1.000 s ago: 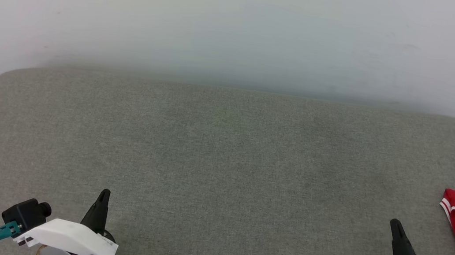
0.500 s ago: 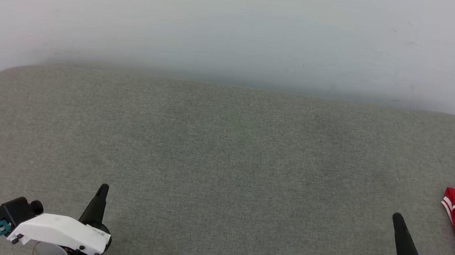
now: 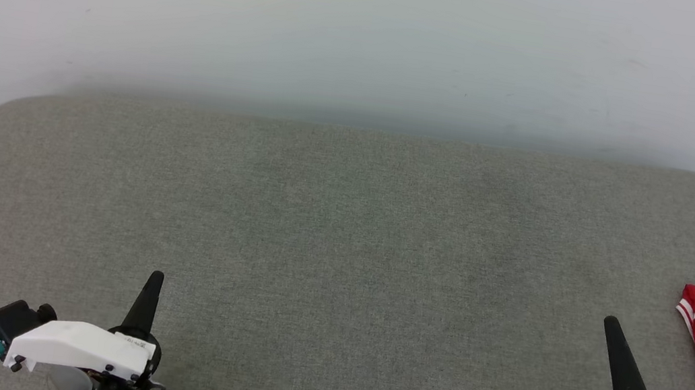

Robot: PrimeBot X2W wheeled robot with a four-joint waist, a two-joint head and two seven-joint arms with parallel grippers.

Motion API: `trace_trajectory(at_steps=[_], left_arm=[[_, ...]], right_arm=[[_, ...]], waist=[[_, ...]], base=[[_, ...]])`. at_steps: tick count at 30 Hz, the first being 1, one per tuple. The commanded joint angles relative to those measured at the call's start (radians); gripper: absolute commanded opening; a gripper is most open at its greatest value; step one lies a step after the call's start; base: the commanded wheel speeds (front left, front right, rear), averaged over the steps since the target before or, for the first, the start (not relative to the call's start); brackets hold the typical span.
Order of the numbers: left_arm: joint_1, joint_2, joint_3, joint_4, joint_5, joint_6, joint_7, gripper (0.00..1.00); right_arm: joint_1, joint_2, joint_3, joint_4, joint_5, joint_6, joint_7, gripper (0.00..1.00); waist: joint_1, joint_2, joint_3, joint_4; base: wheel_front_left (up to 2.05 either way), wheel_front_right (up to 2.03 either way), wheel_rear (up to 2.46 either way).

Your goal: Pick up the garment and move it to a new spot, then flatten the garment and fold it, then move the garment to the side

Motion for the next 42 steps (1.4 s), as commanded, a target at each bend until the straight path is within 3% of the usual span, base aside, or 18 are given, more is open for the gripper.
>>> trace_trajectory(at_steps=[1,42], left_arm=[[-0.025,-0.004,0.014,-0.005,-0.021,-0.011,0.008,0.00],[-0.043,-0.074,0.141,0.007,-0.276,-0.091,0.097,0.00]], right_arm=[[-0.029,-0.007,-0.002,0.001,0.030,0.000,0.003,0.00],[-0.105,0.000,-0.026,0.102,0.372,0.000,0.025,0.00]], waist=[[0.0000,0.0000,0.001,0.000],[0.0000,0.0000,0.026,0.004]], base=[[0.00,0.00,0.00],[0.00,0.00,0.00]])
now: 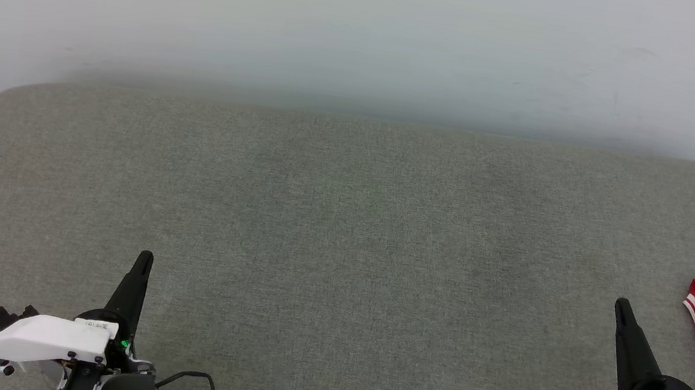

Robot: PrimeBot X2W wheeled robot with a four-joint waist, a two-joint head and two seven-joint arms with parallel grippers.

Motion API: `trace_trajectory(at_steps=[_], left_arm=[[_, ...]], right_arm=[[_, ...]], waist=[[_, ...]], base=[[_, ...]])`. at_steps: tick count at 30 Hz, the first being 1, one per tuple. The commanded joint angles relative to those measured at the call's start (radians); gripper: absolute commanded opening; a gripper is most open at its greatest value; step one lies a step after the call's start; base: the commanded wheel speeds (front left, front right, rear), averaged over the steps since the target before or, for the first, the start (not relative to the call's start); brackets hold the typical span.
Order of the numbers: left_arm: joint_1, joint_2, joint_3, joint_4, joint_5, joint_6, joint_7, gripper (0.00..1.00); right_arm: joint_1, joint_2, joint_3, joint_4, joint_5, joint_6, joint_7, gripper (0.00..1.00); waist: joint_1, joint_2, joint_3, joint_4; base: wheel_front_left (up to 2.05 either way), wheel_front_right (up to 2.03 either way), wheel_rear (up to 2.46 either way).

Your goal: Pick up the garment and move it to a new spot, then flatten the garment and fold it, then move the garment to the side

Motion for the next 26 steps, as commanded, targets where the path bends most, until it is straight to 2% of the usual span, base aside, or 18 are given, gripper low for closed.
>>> trace_trajectory(at_steps=[1,13,26], left_arm=[[-0.018,-0.006,0.008,0.000,-0.013,-0.007,0.003,0.00],[-0.020,-0.024,0.044,0.003,-0.085,-0.029,0.029,0.00],[-0.020,-0.025,0.045,0.003,-0.082,-0.029,0.030,0.00]], right_arm=[[-0.018,0.000,-0.002,0.005,0.018,0.000,0.002,0.00],[-0.039,0.003,-0.010,0.034,0.112,0.000,0.009,0.00],[-0.040,0.007,-0.014,0.033,0.104,0.000,0.014,0.00]], waist=[[-0.0001,0.0000,0.001,0.000],[-0.0001,0.0000,0.010,0.001],[-0.0001,0.0000,0.010,0.001]], base=[[0.00,0.00,0.00],[0.00,0.00,0.00],[0.00,0.00,0.00]])
